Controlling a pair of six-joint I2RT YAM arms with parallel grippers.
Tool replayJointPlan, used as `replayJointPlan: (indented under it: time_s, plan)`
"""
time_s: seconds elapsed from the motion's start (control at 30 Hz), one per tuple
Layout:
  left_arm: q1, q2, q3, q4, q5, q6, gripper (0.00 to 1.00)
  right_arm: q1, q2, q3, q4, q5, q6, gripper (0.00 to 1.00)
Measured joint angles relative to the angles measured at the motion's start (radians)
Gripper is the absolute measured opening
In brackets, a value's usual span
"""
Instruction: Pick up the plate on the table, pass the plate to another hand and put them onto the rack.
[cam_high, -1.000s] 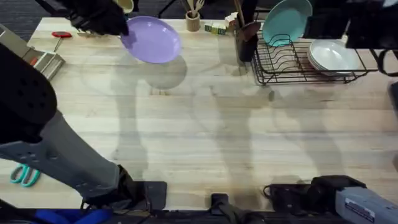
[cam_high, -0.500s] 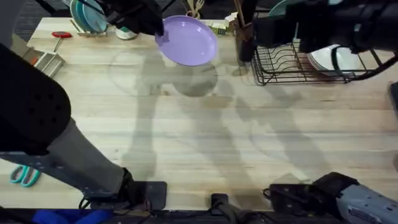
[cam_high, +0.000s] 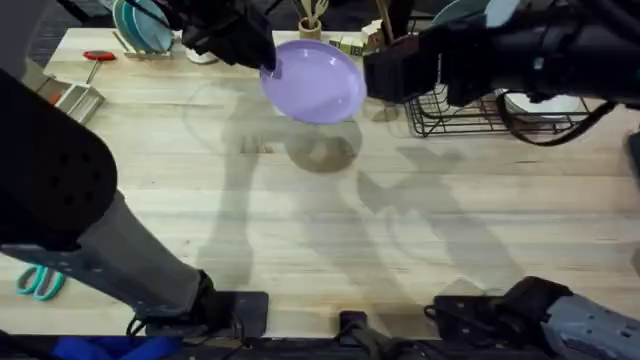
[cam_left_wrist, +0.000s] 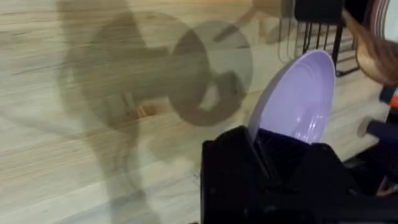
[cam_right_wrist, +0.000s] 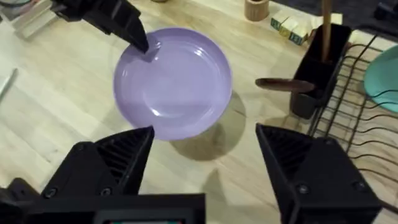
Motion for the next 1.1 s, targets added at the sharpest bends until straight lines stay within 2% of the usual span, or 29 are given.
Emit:
replayJointPlan:
  time_s: [0.2, 0.43, 0.67, 1.0, 1.1]
  plan:
    - [0.000, 0.000, 0.000, -0.066, 0.014, 0.091, 0.041, 0.000, 0.022, 0.000, -0.001, -0.012, 0.108, 0.996]
    - [0.000, 0.000, 0.000, -0.098, 0.066, 0.187, 0.041, 0.000, 0.110, 0.000, -0.001, -0.013, 0.252, 0.996]
    - [0.000, 0.000, 0.000, -0.098, 0.084, 0.223, 0.041, 0.000, 0.182, 0.000, 0.000, -0.013, 0.439, 0.996]
    - [0.000, 0.000, 0.000, -0.098, 0.087, 0.238, 0.041, 0.000, 0.271, 0.000, 0.002, -0.013, 0.514, 0.992]
    - [0.000, 0.000, 0.000, -0.098, 0.087, 0.238, 0.041, 0.000, 0.301, 0.000, 0.001, -0.013, 0.536, 0.895]
